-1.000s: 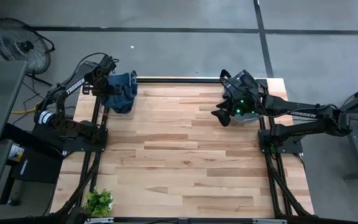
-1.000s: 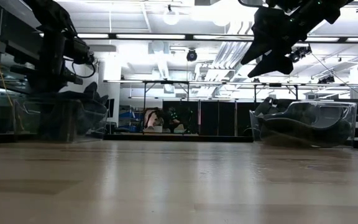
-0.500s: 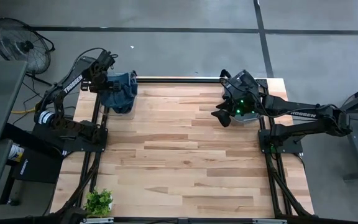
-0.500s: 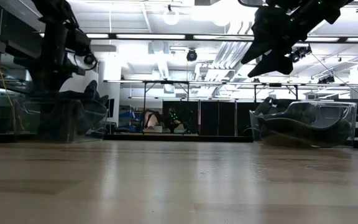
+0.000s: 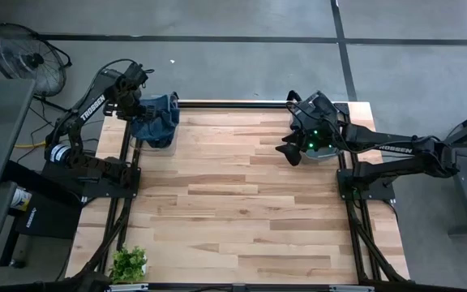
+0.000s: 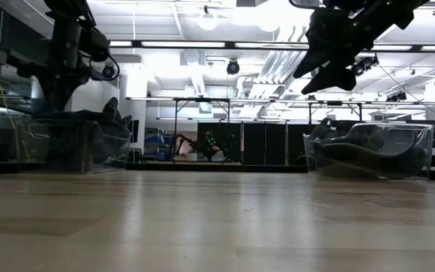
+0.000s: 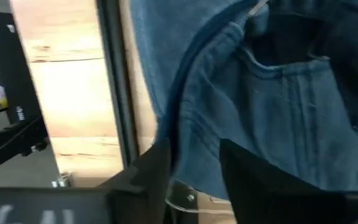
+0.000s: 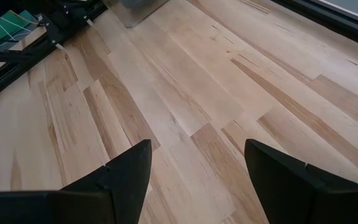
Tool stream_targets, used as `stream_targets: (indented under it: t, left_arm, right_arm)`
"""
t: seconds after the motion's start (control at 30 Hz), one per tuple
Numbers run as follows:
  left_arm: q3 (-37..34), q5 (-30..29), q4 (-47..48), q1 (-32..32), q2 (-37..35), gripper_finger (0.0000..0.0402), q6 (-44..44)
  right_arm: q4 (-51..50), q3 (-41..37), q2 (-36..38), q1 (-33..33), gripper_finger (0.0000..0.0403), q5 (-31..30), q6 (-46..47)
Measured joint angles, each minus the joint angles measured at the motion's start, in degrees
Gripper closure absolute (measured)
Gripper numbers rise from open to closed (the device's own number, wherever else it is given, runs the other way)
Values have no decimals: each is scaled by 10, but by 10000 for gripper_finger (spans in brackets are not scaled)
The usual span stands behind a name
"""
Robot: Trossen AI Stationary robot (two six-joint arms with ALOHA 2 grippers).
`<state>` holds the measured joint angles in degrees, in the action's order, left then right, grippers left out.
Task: Pick & Place hat
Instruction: Put the blue cap into the left transparent bin
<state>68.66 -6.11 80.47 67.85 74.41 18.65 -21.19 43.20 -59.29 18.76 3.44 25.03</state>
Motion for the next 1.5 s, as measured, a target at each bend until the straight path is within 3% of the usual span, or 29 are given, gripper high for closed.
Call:
stream_targets:
  t: [0.27, 0.4, 0.53, 0.83, 1.03, 1.2, 1.5]
  left_arm:
    - [0, 52, -2, -2, 0, 392, -13]
    - [0, 70, -6, -23, 0, 391, -8]
    - [0, 41, -4, -40, 0, 399, 11]
    - [0, 68, -60, -89, 0, 401, 61]
    - [0, 68, -117, -102, 1, 401, 152]
    - [0, 67, -155, -102, 25, 401, 219]
    - [0, 57, -175, -102, 98, 401, 252]
  right_arm:
    - [0, 0, 0, 0, 151, 0, -7]
    - [0, 0, 0, 0, 151, 0, -11]
    - [0, 0, 0, 0, 151, -2, -11]
    - [0, 0, 0, 0, 151, -3, -11]
    - [0, 0, 0, 0, 151, -5, -17]
    - [0, 0, 0, 0, 151, -5, -18]
    - [-5, 0, 0, 0, 151, -5, -20]
